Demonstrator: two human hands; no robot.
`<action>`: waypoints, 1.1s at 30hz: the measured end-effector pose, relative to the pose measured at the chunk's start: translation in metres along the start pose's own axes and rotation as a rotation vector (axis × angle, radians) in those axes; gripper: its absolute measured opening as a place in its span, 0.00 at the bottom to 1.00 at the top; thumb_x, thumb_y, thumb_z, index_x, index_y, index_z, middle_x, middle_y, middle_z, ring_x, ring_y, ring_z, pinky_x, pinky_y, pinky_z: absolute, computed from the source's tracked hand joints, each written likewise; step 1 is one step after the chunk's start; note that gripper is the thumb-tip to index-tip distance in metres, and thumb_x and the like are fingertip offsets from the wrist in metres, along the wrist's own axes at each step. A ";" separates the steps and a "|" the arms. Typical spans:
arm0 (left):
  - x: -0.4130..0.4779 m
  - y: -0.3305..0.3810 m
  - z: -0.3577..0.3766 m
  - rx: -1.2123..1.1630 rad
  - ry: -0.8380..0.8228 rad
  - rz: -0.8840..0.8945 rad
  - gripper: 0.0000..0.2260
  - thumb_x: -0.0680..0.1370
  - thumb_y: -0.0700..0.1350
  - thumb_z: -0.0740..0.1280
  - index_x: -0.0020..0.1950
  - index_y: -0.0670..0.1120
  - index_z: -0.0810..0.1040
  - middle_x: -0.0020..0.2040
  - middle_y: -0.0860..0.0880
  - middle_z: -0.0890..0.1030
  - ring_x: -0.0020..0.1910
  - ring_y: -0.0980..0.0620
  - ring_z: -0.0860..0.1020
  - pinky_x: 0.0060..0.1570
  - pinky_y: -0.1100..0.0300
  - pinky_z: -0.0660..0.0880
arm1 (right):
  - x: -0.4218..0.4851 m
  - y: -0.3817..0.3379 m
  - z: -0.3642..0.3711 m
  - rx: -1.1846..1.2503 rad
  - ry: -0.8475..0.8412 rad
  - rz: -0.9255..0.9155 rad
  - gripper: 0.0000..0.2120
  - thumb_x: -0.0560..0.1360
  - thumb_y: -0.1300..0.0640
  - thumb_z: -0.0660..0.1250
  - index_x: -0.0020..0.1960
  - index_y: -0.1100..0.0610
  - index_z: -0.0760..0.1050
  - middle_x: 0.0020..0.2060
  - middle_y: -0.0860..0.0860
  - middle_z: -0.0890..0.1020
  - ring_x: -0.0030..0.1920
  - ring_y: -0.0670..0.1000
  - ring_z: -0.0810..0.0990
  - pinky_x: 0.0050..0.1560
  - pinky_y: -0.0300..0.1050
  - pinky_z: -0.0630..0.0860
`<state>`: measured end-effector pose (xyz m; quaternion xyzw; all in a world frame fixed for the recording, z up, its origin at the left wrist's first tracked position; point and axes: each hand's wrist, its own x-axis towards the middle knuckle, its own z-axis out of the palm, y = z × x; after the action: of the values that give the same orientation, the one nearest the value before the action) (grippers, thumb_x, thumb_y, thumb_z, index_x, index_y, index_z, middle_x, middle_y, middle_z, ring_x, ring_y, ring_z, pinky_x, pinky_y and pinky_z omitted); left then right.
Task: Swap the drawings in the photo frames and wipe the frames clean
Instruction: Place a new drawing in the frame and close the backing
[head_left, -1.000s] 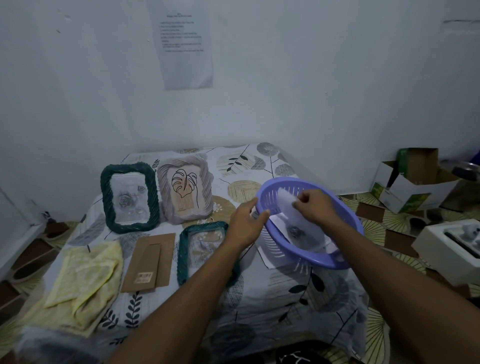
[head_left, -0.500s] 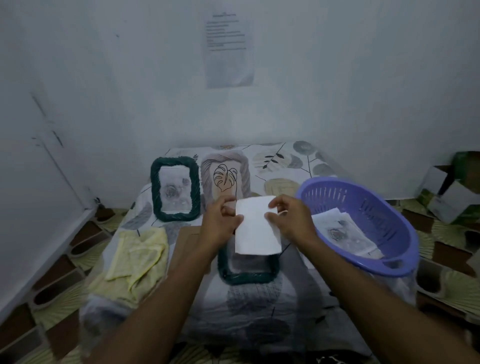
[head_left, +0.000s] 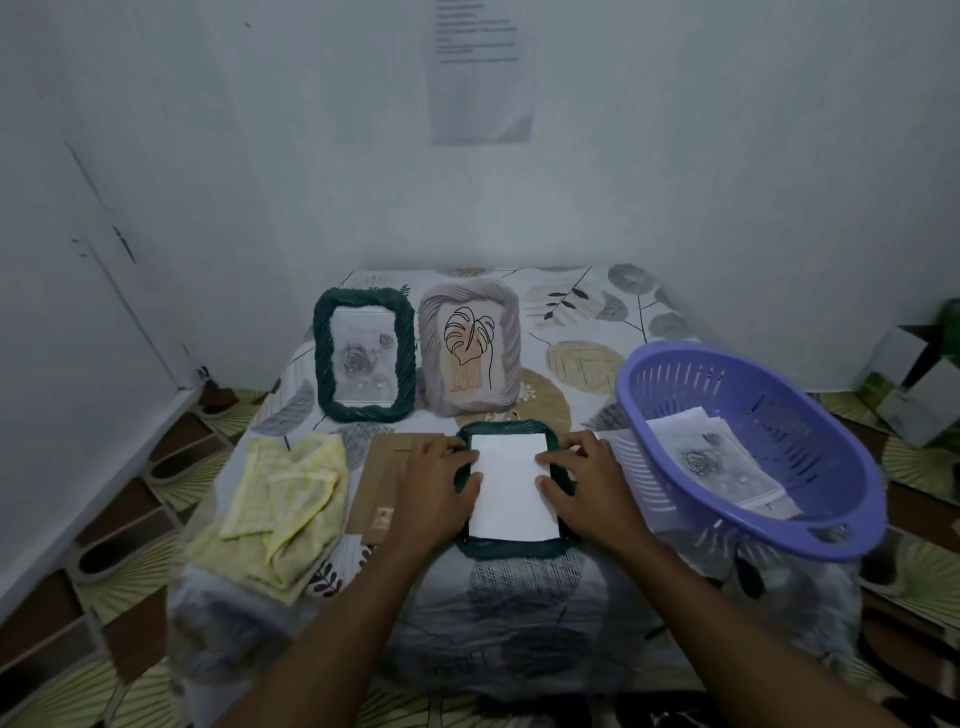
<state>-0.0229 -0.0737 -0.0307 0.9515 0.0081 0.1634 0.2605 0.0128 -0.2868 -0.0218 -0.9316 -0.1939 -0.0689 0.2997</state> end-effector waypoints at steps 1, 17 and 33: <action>0.000 -0.002 0.001 -0.009 0.000 0.001 0.15 0.77 0.49 0.67 0.61 0.47 0.80 0.62 0.48 0.77 0.62 0.47 0.68 0.63 0.50 0.67 | 0.000 0.000 0.001 0.003 -0.003 0.002 0.15 0.75 0.48 0.67 0.60 0.50 0.79 0.59 0.51 0.71 0.58 0.53 0.69 0.60 0.53 0.70; -0.004 -0.005 0.005 0.000 0.004 0.007 0.18 0.76 0.53 0.65 0.63 0.48 0.78 0.66 0.52 0.76 0.65 0.49 0.68 0.64 0.45 0.67 | -0.001 0.001 0.004 -0.047 -0.015 0.038 0.20 0.76 0.45 0.65 0.66 0.48 0.74 0.62 0.49 0.68 0.61 0.51 0.69 0.63 0.51 0.67; -0.005 -0.002 0.004 -0.002 -0.004 -0.026 0.18 0.76 0.53 0.65 0.64 0.49 0.77 0.66 0.51 0.75 0.66 0.49 0.68 0.65 0.46 0.66 | 0.000 0.000 0.005 -0.082 -0.023 0.044 0.21 0.76 0.45 0.64 0.67 0.48 0.73 0.63 0.48 0.67 0.61 0.51 0.68 0.62 0.49 0.66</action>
<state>-0.0264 -0.0745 -0.0362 0.9514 0.0199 0.1579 0.2635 0.0129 -0.2833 -0.0261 -0.9478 -0.1736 -0.0594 0.2606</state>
